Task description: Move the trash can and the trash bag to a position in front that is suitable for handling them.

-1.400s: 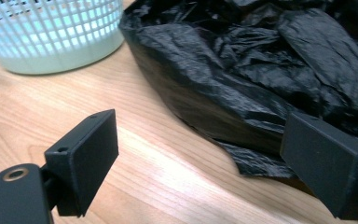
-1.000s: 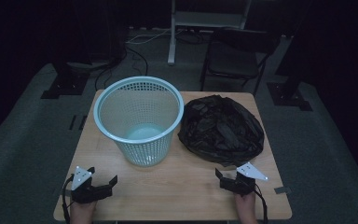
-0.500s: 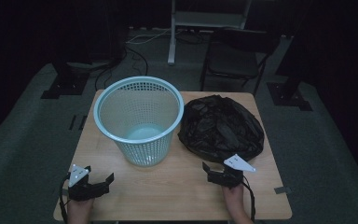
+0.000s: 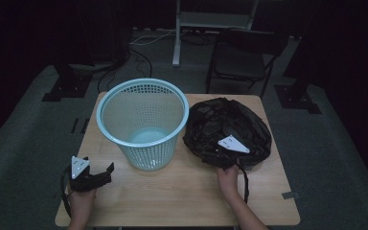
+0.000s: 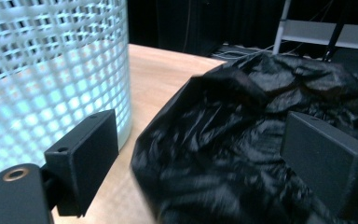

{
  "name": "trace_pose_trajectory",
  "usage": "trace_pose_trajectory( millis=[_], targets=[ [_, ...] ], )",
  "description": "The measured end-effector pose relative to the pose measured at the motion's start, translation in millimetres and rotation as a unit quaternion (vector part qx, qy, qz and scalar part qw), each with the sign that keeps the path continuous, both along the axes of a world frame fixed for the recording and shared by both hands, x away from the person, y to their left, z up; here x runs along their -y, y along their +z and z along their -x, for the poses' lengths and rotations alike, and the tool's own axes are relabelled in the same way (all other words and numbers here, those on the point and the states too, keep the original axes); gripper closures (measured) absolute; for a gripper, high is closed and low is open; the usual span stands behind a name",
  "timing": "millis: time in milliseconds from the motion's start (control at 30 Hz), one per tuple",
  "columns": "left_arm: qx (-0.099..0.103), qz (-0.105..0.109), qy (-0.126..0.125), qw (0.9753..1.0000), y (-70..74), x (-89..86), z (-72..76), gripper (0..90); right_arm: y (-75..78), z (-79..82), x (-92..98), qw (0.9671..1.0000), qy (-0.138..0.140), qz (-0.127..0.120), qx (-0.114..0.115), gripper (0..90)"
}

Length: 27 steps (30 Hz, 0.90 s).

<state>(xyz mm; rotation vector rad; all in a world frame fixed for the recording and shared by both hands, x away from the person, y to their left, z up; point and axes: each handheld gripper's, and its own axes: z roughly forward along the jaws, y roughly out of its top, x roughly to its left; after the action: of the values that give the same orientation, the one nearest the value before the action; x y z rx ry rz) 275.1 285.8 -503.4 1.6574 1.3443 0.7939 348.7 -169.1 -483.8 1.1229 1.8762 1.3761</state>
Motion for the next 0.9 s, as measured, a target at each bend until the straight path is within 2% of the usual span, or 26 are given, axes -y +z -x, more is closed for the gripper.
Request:
trace_pose_trajectory(
  millis=[167, 267, 300, 433, 500, 633, 733, 900],
  targets=[
    [0.008, -0.003, 0.016, 0.9998, 8.3, -6.6, -18.2, 0.0, 7.0, -22.5, -8.6, 0.9999, -0.008, -0.003, -0.007, 10.8],
    [0.011, 0.003, 0.03, 0.9995, 12.3, -11.0, -31.8, 0.0, 9.4, -36.9, -17.8, 0.9998, -0.008, -0.009, -0.014, 10.8],
    [0.01, -0.002, 0.031, 0.9995, 12.9, -12.3, -35.4, 0.0, 9.3, -39.8, -20.2, 0.9998, -0.009, -0.009, -0.016, 10.8],
    [0.008, 0.004, 0.042, 0.9991, 15.0, -15.8, -51.1, 0.0, 6.3, -53.5, -31.2, 0.9997, -0.01, 0.004, -0.023, 10.8],
    [0.006, -0.001, 0.042, 0.9991, 15.1, -16.4, -58.0, 0.0, 2.1, -63.0, -37.3, 0.9993, -0.011, 0.016, -0.031, 10.8],
    [-0.004, 0.001, 0.044, 0.999, 11.6, -15.1, -71.0, 0.0, 0.2, -71.5, -40.9, 0.999, -0.008, 0.011, -0.044, 10.8],
    [-0.006, -0.008, 0.046, 0.9989, 11.2, -14.0, -80.1, 0.0, 0.8, -79.4, -45.4, 0.9986, -0.01, 0.007, -0.052, 10.8],
    [-0.007, -0.004, 0.045, 0.999, 14.3, -8.8, -91.3, 0.0, 3.4, -91.4, -54.5, 0.9977, -0.015, 0.0, -0.065, 10.8]
  ],
)
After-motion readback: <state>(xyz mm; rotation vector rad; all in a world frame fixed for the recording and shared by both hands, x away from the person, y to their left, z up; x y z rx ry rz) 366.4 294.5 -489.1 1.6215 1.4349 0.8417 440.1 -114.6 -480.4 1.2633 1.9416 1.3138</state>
